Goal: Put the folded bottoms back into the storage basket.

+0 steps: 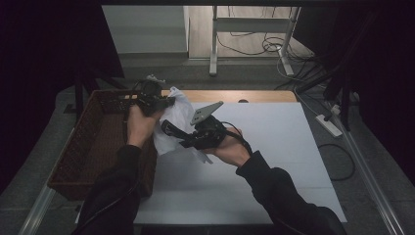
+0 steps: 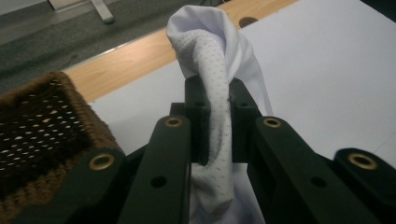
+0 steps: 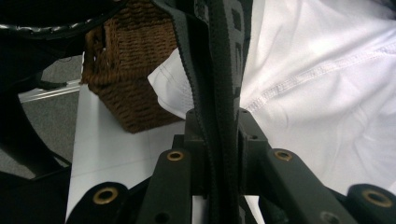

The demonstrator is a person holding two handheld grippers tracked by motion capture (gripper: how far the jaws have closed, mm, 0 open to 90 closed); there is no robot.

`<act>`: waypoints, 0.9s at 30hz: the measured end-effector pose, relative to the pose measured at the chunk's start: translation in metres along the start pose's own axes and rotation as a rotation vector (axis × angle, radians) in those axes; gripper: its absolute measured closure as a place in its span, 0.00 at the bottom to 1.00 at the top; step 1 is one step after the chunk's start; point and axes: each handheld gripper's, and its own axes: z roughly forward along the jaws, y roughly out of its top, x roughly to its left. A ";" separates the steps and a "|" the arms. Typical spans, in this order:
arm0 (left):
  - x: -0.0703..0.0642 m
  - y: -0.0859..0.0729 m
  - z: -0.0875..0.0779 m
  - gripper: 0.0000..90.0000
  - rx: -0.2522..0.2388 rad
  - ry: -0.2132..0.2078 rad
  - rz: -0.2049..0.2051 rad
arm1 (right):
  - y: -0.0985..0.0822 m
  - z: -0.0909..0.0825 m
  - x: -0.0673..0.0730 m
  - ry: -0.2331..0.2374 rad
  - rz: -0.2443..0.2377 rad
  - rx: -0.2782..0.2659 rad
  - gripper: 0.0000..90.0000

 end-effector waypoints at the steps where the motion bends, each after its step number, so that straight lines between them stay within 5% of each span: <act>1: 0.002 0.000 -0.001 0.91 0.000 0.003 -0.006 | 0.002 0.001 0.000 0.004 0.000 -0.001 0.87; 27: 0.054 -0.003 -0.052 0.91 -0.077 0.069 -0.080 | 0.058 0.034 0.002 0.011 -0.069 -0.060 0.87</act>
